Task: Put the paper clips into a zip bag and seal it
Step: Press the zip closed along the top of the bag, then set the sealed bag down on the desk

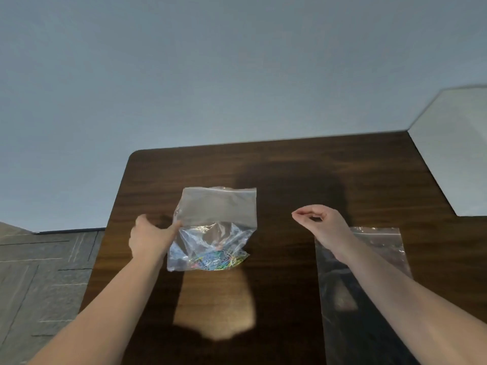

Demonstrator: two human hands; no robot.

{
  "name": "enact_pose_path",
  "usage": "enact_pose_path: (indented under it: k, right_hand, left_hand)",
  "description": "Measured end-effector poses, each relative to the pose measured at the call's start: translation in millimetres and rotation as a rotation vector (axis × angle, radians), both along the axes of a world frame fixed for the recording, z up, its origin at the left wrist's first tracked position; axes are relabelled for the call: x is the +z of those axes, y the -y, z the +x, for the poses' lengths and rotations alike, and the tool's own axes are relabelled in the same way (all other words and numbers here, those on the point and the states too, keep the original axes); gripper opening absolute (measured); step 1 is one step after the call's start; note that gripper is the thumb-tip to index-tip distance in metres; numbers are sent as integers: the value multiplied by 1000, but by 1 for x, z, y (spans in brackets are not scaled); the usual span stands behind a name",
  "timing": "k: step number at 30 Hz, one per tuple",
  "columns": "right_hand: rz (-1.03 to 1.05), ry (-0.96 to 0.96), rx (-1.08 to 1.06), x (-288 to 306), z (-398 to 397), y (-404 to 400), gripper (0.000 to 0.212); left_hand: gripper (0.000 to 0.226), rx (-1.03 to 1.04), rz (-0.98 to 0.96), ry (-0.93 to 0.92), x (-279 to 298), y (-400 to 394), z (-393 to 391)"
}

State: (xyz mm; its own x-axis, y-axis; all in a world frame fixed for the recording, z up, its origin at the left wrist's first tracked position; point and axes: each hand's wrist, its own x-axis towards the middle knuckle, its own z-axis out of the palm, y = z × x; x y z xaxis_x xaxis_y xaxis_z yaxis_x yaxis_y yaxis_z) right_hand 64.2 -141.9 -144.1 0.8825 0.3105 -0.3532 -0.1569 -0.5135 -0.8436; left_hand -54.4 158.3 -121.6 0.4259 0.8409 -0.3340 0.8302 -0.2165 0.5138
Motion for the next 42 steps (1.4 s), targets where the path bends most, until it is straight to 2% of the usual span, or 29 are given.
enact_pose_path:
  k: [2, 5, 8, 10, 11, 13, 14, 17, 19, 21, 23, 24, 27, 29, 31, 33, 35, 36, 38, 40, 42]
  right_hand:
    - [-88, -21, -6, -7, -1, 17, 12]
    - [-327, 100, 65, -17, -8, 47, 29]
    - [-629, 227, 293, -30, -16, 86, 65]
    - [-833, 142, 461, -42, -20, 111, 93]
    - [-900, 87, 519, -48, -23, 120, 101]
    - [-926, 75, 559, -59, -32, 129, 101]
    - [-911, 131, 541, -63, -35, 129, 91]
    - [-828, 440, 376, -63, -40, 117, 31]
    - [-650, 459, 135, -49, -38, 104, 9]
    - [-508, 357, -94, -32, -31, 97, 11]
    - [-387, 340, -246, -15, -24, 101, 10]
    - [-340, 351, -279, -5, -21, 107, 8]
    - [-239, 384, -297, 24, -19, 134, 28]
    - [-197, 360, -362, 37, -22, 160, 22]
    - [-46, 277, -506, 46, -32, 190, 17]
    - [65, 185, -563, 55, -53, 224, 15]
    - [-46, 69, -541, 53, -83, 265, 44]
    - [-146, 78, -544, 46, -102, 288, 47]
    - [-311, 158, -627, 27, -145, 332, 29]
    - [-401, 173, -864, -3, -189, 371, 32]
    - [-464, 98, -1064, -42, -231, 397, 29]
  left_hand:
    - [83, -70, 158, 4, 4, 0, 0]
    - [56, -260, 298, 93, 9, 9, 6]
    - [24, -446, 265, 160, 13, 27, 23]
    - [14, -487, 198, 156, 16, 40, 34]
    - [10, -504, 175, 148, 17, 46, 40]
    - [9, -530, 153, 135, 18, 57, 46]
    - [10, -542, 150, 128, 19, 62, 48]
    - [9, -583, 122, 77, 16, 73, 51]
    - [10, -630, 124, 43, 14, 82, 52]
    - [12, -686, 120, 21, 14, 94, 56]
    - [13, -738, 117, 2, 17, 112, 62]
    - [14, -757, 112, 6, 19, 124, 67]
    - [14, -833, 77, 56, 28, 173, 83]
    - [15, -931, 74, 78, 36, 213, 91]
    - [16, -1062, 65, 94, 43, 255, 97]
    - [18, -1191, 59, 93, 47, 299, 100]
    - [20, -1298, 67, 102, 46, 345, 98]
    - [21, -1348, 57, 110, 43, 368, 94]
    - [22, -1456, 26, 98, 36, 413, 81]
    - [22, -1574, 8, 72, 24, 455, 64]
    - [22, -1683, -16, 62, 7, 492, 48]
